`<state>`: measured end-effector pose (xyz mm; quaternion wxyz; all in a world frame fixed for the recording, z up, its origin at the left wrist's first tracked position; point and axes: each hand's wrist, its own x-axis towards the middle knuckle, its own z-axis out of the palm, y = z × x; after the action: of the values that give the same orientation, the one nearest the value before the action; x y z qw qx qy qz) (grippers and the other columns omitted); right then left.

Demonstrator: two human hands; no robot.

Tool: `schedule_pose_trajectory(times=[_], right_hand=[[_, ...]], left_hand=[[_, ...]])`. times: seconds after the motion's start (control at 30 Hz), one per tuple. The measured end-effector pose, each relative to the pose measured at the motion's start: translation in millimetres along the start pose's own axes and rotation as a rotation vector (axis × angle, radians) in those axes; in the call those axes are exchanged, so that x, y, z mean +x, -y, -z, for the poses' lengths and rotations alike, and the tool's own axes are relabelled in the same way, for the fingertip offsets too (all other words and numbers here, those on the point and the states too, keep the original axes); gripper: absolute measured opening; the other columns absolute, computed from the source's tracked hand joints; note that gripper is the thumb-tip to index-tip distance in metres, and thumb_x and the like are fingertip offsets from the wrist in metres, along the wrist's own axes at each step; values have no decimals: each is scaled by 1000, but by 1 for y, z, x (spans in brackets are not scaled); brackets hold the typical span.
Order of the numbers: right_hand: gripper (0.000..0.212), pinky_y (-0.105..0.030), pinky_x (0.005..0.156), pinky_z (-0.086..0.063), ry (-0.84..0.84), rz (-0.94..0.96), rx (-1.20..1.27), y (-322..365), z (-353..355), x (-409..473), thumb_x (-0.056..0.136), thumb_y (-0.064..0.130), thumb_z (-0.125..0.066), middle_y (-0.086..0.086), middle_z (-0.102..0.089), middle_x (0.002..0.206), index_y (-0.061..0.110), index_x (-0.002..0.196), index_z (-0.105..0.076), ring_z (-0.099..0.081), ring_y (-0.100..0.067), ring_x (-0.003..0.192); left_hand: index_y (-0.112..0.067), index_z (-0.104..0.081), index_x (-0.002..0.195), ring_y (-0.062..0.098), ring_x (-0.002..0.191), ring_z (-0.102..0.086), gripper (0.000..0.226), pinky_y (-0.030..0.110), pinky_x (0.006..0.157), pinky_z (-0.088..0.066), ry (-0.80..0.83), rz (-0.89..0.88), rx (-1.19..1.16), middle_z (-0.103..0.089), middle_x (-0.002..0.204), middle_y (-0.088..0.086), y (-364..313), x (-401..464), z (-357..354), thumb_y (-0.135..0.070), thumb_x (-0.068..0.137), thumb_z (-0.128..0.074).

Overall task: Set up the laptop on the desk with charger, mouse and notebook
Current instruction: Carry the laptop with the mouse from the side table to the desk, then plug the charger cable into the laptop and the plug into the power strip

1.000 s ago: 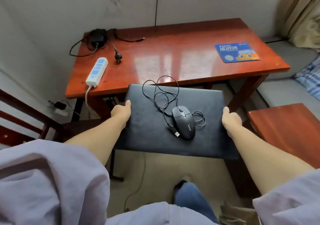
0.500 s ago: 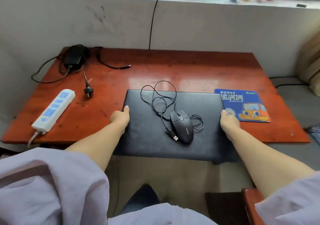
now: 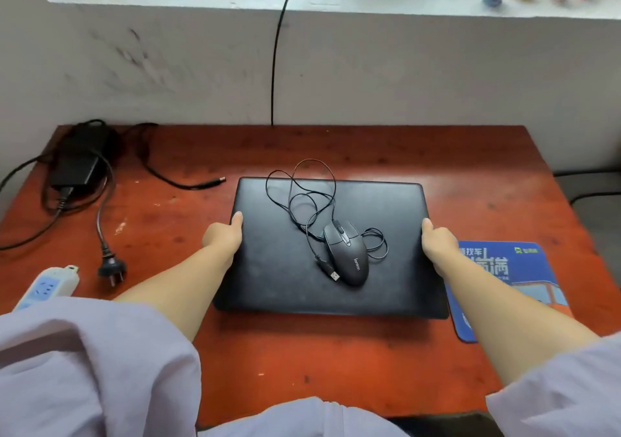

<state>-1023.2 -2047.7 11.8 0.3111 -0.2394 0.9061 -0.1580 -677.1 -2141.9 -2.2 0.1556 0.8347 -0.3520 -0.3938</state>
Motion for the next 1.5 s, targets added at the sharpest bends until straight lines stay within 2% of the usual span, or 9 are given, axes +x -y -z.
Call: schedule_pose_trajectory(times=[0.27,0.43,0.53,0.67,1.0,1.2,1.33,1.4,1.5], right_hand=[[57,-39,93,-40,71,30,-140,30,2,47,99,37,-31,-33,-53,127,-14,117,-52,-49,-43,118],[51,-32,69,-33,93,121,-226,29,4,65,98,40,-34,-26,-57,90,0,69,-50,-55,-39,90],[52,-32,67,-32,93,133,-222,26,3,67,98,39,-35,-21,-51,83,3,60,-43,-48,-33,79],[53,-32,69,-32,97,147,-217,26,2,67,99,36,-35,-31,-62,101,-8,81,-59,-58,-41,99],[44,-36,86,-45,32,229,-252,58,20,79,98,25,-40,-32,-63,110,-15,104,-59,-59,-40,107],[35,-38,88,-44,36,225,-248,55,11,76,94,19,-47,-30,-55,124,-9,114,-52,-52,-41,115],[35,-40,97,-40,-24,208,-207,67,2,64,92,14,-46,-25,-46,134,-3,122,-48,-45,-39,122],[37,-44,101,-35,-108,261,-189,82,-4,47,91,12,-44,-24,-39,138,4,127,-42,-37,-38,127],[42,-44,102,-32,-146,512,-177,113,-23,15,89,10,-44,-21,-39,136,9,131,-41,-34,-37,126]], left_hand=[[10,-56,110,44,106,-55,64,43,88,-46,-84,27,12,-59,117,26,-28,17,-18,-50,91,-46],[8,-50,117,45,113,-52,59,47,95,-43,-180,20,14,-56,123,28,-23,13,-19,-45,89,-53],[6,-49,119,45,115,-51,54,47,95,-42,-214,-1,37,-56,124,28,-23,9,-18,-38,89,-57],[9,-60,105,45,105,-57,46,45,88,-48,-209,15,44,-62,113,28,-22,8,-13,-33,88,-60],[1,-66,98,42,96,-61,29,46,87,-54,-207,40,-10,-66,106,22,-20,3,-15,-25,85,-62],[-1,-63,102,40,96,-60,29,40,82,-51,-191,36,-8,-66,106,18,-17,-4,-13,-25,87,-61],[-5,-62,89,31,82,-56,18,34,71,-44,-91,-51,43,-59,88,11,-16,-1,0,-22,89,-56],[-11,-60,81,28,77,-54,14,34,71,-45,-32,-115,59,-59,82,8,-15,2,10,-19,88,-53],[-13,-62,95,28,94,-58,16,35,84,-47,-2,-225,122,-62,97,6,-14,11,26,-17,88,-49]])
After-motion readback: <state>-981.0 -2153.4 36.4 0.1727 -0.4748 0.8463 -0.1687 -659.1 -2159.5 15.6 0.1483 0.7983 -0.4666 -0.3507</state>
